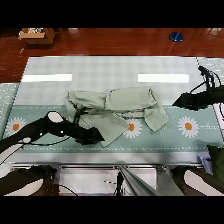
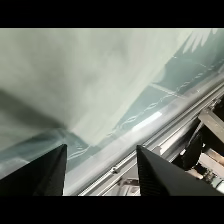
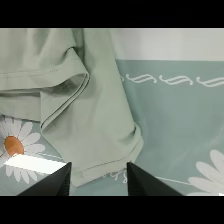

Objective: Fold the shirts.

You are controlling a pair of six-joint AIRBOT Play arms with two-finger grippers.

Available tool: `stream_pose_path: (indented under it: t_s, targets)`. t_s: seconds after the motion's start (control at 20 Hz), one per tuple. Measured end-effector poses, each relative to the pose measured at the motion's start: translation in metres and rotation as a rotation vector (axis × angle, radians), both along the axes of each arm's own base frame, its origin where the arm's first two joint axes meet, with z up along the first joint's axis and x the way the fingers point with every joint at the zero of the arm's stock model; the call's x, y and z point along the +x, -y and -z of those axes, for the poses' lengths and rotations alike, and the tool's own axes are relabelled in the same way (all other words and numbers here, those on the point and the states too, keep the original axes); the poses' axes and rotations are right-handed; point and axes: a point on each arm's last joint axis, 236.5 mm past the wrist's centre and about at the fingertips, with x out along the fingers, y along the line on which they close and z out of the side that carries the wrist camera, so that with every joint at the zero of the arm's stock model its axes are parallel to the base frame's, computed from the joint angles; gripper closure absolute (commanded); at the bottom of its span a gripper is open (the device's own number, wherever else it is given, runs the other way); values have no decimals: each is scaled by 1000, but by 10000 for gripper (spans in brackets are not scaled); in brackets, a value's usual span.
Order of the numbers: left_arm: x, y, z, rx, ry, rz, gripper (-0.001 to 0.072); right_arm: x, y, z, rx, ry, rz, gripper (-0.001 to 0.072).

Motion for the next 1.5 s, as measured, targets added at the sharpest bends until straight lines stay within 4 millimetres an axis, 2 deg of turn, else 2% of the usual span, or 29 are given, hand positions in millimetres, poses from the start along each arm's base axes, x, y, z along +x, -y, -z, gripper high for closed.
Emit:
stream_pose_path:
  t_s: [0.05, 0.1, 0.2, 0.3, 0.35, 0.5, 0.6, 0.7, 0.8, 1.0, 1.15, 1.35, 1.4, 1.45, 1.5]
  targets:
    - [1, 4, 3, 0, -4, -13, 231, 0, 0, 0, 0, -1, 0, 280]
    - [2, 6, 6, 4, -5, -24, 345, -1, 0, 0, 1, -4, 1, 280]
    - [10, 7, 12, 20, 14, -53, 443, -2, -1, 0, 3, -8, 1, 279]
    - [16, 7, 16, 32, 22, -82, 574, -2, -1, 0, 6, -14, 5, 279]
    - [18, 6, 17, 39, 28, -93, 671, -3, -1, 0, 6, -15, 7, 279]
    - [24, 4, 20, 47, 43, -107, 688, -7, 0, 1, 5, -33, 5, 277]
    - [24, 4, 20, 45, 55, -94, 688, -17, 7, 8, -11, -71, 9, 277]
    - [23, 4, 20, 41, 62, -80, 688, -35, 15, 23, 4, -136, 42, 277]
    - [21, 4, 19, 38, 66, -64, 688, -55, 13, 40, 61, -193, 93, 277]
    - [16, 4, 17, 31, 63, -35, 688, -80, -19, 65, 237, -221, 160, 276]
    - [14, 4, 16, 26, 58, -26, 688, -83, -39, 80, 338, -202, 236, 276]
    - [12, 6, 13, 15, 55, -17, 688, -82, -54, 100, 372, -172, 321, 287]
    - [14, 7, 11, 10, 59, -16, 687, -77, -61, 101, 380, -156, 332, 330]
    - [16, 8, 9, 8, 70, -9, 688, -73, -66, 104, 376, -141, 338, 443]
    - [19, 9, 7, 4, 87, 0, 688, -68, -69, 108, 361, -122, 350, 594]
